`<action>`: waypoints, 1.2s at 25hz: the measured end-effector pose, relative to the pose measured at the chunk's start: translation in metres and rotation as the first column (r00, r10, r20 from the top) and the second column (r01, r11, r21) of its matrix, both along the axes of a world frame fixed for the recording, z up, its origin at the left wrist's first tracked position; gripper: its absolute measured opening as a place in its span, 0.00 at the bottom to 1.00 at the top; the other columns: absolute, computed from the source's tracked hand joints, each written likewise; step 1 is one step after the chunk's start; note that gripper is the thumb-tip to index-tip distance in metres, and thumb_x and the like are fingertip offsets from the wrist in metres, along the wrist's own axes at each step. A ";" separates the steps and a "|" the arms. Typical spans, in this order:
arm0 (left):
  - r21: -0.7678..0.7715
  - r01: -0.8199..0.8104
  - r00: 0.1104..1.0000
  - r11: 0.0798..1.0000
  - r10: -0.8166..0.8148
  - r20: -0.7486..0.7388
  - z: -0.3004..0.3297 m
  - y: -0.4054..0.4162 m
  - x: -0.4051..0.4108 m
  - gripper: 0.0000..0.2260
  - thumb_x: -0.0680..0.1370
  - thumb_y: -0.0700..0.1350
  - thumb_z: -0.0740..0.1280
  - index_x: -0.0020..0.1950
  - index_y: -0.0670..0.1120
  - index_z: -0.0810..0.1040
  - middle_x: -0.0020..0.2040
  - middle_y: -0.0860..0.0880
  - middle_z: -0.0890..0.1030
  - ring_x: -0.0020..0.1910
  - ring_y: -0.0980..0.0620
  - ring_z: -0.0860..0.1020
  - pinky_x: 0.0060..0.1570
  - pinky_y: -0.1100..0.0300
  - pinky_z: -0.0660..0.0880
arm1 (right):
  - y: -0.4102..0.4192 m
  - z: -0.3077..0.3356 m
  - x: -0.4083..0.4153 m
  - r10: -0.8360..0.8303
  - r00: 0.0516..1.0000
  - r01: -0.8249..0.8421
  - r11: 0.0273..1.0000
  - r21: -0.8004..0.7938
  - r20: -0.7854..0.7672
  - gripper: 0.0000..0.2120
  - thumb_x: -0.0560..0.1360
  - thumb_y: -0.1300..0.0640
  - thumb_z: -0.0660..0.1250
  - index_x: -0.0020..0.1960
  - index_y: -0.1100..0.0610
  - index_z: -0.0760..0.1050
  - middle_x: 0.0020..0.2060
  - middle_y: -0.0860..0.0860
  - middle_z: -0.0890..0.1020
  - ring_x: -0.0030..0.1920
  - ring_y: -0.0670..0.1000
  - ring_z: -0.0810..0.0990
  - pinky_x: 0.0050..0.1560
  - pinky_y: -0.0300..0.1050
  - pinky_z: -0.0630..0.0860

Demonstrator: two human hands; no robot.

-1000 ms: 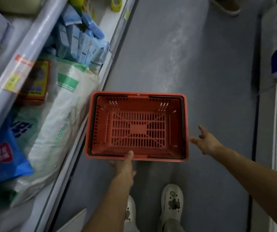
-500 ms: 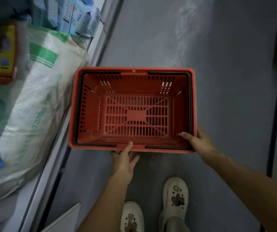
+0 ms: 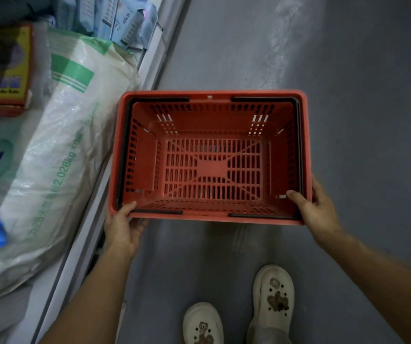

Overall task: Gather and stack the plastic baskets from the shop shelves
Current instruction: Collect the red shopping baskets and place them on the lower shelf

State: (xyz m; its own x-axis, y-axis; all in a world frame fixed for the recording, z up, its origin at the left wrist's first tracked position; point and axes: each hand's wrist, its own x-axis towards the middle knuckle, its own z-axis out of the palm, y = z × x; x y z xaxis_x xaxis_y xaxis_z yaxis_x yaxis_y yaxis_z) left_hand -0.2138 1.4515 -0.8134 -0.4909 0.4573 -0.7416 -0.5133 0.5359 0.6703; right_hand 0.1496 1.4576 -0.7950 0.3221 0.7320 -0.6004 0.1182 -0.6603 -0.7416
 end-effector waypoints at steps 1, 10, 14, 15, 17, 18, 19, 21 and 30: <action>0.002 0.024 1.000 1.000 -0.024 0.006 0.002 -0.001 -0.001 0.24 0.75 0.36 0.68 0.69 0.53 0.74 0.65 0.45 0.80 0.63 0.39 0.78 0.58 0.41 0.78 | 0.000 0.000 0.000 -0.022 1.000 0.022 1.000 0.010 0.005 0.28 0.77 0.64 0.65 0.74 0.47 0.65 0.62 0.51 0.78 0.59 0.51 0.78 0.61 0.49 0.75; -0.082 0.171 0.976 0.982 -0.181 -0.122 0.096 0.015 0.037 0.22 0.77 0.40 0.68 0.70 0.50 0.71 0.58 0.47 0.78 0.46 0.49 0.79 0.50 0.46 0.78 | 0.002 0.078 0.030 -0.286 0.958 0.283 0.955 -0.087 -0.019 0.31 0.72 0.69 0.64 0.70 0.43 0.72 0.63 0.51 0.79 0.60 0.57 0.79 0.62 0.63 0.75; -0.189 0.204 0.972 0.960 -0.222 -0.078 0.149 0.001 0.051 0.25 0.77 0.43 0.70 0.72 0.51 0.69 0.61 0.44 0.77 0.41 0.48 0.77 0.48 0.45 0.78 | -0.027 0.154 0.046 -0.366 0.929 0.359 0.927 -0.108 -0.052 0.28 0.72 0.67 0.66 0.67 0.42 0.73 0.61 0.53 0.80 0.56 0.57 0.80 0.59 0.63 0.77; -0.200 0.211 0.970 0.957 -0.230 -0.081 0.165 -0.005 0.055 0.24 0.77 0.44 0.70 0.72 0.52 0.70 0.60 0.44 0.78 0.40 0.48 0.78 0.48 0.45 0.78 | -0.036 0.174 0.050 -0.379 0.923 0.372 0.923 -0.104 -0.065 0.28 0.73 0.67 0.65 0.66 0.42 0.73 0.59 0.53 0.81 0.53 0.55 0.80 0.57 0.61 0.77; -0.185 0.241 0.962 0.953 -0.260 -0.083 0.201 -0.015 0.063 0.22 0.77 0.44 0.70 0.70 0.53 0.72 0.58 0.44 0.79 0.40 0.47 0.78 0.47 0.46 0.78 | -0.058 0.212 0.057 -0.418 0.905 0.412 0.907 -0.091 -0.075 0.27 0.73 0.68 0.65 0.67 0.45 0.74 0.57 0.54 0.80 0.50 0.54 0.80 0.55 0.58 0.77; -0.163 0.260 0.957 0.952 -0.276 -0.084 0.220 -0.019 0.067 0.21 0.77 0.43 0.69 0.69 0.53 0.73 0.57 0.44 0.79 0.41 0.46 0.79 0.46 0.48 0.78 | -0.069 0.231 0.059 -0.435 0.897 0.429 0.900 -0.084 -0.077 0.27 0.73 0.68 0.65 0.68 0.47 0.74 0.56 0.54 0.81 0.49 0.54 0.80 0.53 0.57 0.78; -0.138 0.282 0.951 0.949 -0.296 -0.087 0.240 -0.021 0.070 0.20 0.77 0.43 0.69 0.68 0.52 0.73 0.57 0.44 0.79 0.42 0.45 0.79 0.44 0.49 0.78 | -0.081 0.250 0.060 -0.452 0.888 0.448 0.892 -0.067 -0.084 0.27 0.73 0.68 0.65 0.69 0.47 0.74 0.56 0.54 0.81 0.48 0.54 0.80 0.50 0.54 0.79; -0.092 0.337 0.932 0.937 -0.346 -0.108 0.281 -0.022 0.076 0.19 0.77 0.43 0.69 0.67 0.53 0.74 0.57 0.42 0.80 0.46 0.42 0.79 0.41 0.52 0.78 | -0.105 0.288 0.060 -0.497 0.862 0.497 0.867 -0.023 -0.098 0.28 0.73 0.68 0.65 0.69 0.48 0.73 0.54 0.54 0.82 0.44 0.51 0.80 0.44 0.49 0.78; 0.127 0.656 0.755 0.744 -0.641 -0.140 0.461 -0.030 0.110 0.21 0.76 0.43 0.70 0.69 0.51 0.73 0.62 0.40 0.81 0.57 0.36 0.81 0.47 0.48 0.80 | -0.242 0.446 0.050 -0.750 0.636 0.771 0.615 0.163 -0.181 0.28 0.68 0.67 0.67 0.55 0.35 0.80 0.56 0.51 0.83 0.54 0.57 0.81 0.53 0.55 0.78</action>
State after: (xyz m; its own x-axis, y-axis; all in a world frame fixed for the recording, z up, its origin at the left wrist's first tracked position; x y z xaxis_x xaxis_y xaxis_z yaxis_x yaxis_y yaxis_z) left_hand -0.1039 1.4213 -0.3524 -0.0874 0.7940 -0.6016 -0.0207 0.6024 0.7979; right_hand 0.1992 1.2152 -0.3485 0.7765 0.3546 -0.5208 -0.4256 -0.3143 -0.8486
